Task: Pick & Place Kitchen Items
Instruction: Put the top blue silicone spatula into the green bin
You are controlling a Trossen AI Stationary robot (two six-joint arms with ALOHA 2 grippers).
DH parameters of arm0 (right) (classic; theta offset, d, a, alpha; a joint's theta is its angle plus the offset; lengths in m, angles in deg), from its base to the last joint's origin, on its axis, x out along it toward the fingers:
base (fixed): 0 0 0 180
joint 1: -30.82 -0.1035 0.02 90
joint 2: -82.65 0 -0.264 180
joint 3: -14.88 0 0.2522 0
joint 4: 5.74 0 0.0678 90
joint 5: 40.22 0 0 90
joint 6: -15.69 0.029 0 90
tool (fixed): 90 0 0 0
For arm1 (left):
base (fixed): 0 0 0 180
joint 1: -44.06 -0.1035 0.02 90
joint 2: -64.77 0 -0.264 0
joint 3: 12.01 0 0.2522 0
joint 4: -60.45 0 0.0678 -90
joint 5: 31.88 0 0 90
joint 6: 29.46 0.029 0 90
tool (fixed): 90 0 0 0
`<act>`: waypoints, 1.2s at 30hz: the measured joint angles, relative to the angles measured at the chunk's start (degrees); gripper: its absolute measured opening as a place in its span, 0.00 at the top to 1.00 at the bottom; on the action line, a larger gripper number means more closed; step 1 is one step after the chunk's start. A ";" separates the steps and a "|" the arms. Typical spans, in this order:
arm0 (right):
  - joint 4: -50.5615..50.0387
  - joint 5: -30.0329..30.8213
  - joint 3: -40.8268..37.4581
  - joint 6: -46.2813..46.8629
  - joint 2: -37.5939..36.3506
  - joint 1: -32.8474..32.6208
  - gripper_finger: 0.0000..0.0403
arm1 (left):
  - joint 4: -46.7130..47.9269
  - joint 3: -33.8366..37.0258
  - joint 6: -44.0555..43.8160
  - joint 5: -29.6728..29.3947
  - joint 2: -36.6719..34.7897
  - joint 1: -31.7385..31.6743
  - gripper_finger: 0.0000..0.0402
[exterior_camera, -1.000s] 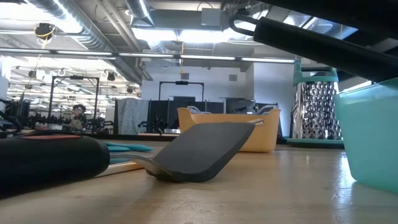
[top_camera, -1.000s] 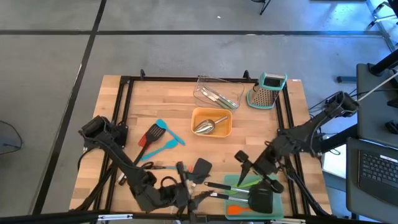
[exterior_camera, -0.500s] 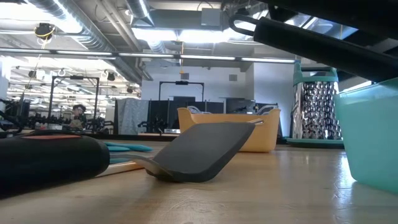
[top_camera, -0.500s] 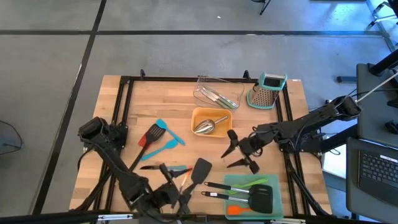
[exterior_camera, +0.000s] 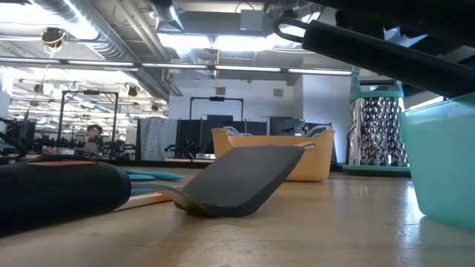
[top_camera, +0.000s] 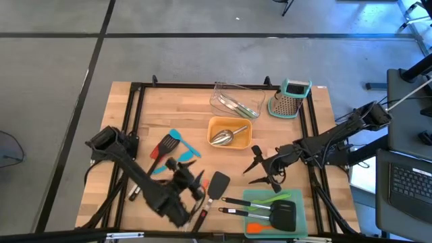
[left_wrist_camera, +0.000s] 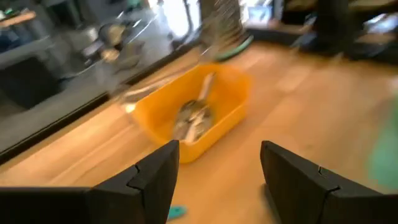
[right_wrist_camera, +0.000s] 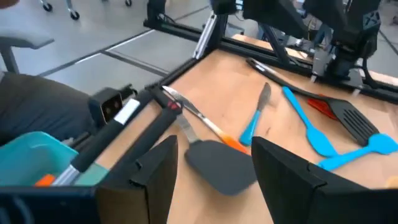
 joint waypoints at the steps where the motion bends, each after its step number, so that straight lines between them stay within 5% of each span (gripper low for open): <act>1: -0.02 0.03 -0.24 0.00 0.00 0.32 0.49 | 0.95 0.00 0.11 1.47 0.11 -0.89 0.45; 6: -0.02 -2.03 -1.33 2.04 0.00 3.41 0.49 | 5.39 -0.01 3.39 3.10 0.37 -3.79 0.45; 11: 0.01 -8.24 -1.46 3.04 0.00 7.19 0.49 | 19.17 -0.02 -6.00 2.58 0.22 -4.99 0.47; 15: 0.49 -8.82 -1.46 2.46 0.00 9.21 0.49 | 16.60 4.62 -6.28 0.11 -2.57 -5.27 0.51; 27: 1.02 -11.65 -1.46 0.28 0.00 18.12 0.49 | -12.14 36.08 -5.56 3.78 -18.29 -8.53 0.64; 36: 1.68 -10.37 -1.46 -2.86 0.00 22.74 0.49 | -45.60 55.16 16.14 11.47 -32.01 -16.19 0.64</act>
